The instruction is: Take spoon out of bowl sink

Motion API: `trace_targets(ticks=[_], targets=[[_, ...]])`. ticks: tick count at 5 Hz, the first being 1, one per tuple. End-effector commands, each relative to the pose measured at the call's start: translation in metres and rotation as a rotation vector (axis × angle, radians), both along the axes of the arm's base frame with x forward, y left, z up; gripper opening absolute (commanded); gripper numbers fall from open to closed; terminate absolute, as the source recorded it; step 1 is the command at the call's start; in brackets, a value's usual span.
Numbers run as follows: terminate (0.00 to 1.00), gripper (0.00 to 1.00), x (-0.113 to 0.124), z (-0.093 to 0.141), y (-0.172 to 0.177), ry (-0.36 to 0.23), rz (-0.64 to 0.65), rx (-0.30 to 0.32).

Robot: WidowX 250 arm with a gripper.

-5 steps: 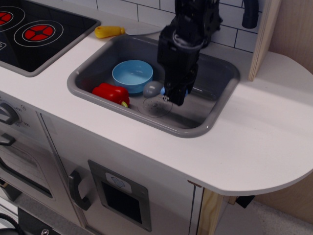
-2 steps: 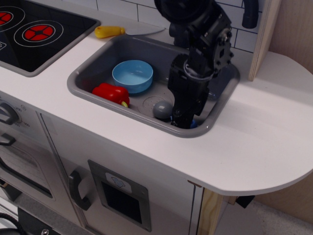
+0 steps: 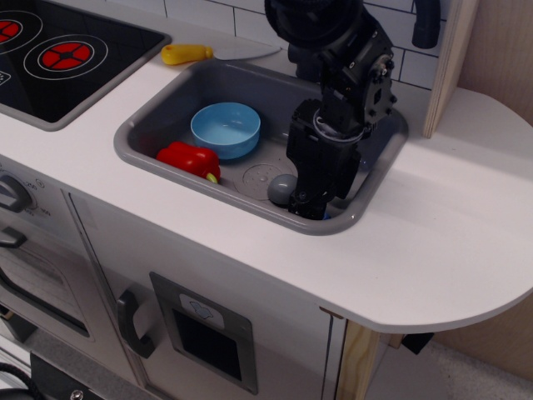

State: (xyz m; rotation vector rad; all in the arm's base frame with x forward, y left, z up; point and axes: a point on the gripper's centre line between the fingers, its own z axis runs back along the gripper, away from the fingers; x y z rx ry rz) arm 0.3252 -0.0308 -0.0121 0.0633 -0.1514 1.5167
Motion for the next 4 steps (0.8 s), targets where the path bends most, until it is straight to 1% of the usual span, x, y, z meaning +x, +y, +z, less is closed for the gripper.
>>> trace_targets(ticks=[1,2,3,4], targets=[[0.00,1.00,0.018,0.068,0.023,-0.070,0.005,-0.030],[0.00,1.00,0.027,0.089,0.034,-0.064,-0.072,-0.010],[0.00,1.00,0.027,0.089,0.034,-0.064,-0.072,-0.010],[1.00,1.00,0.027,0.089,0.034,-0.064,-0.072,-0.010]])
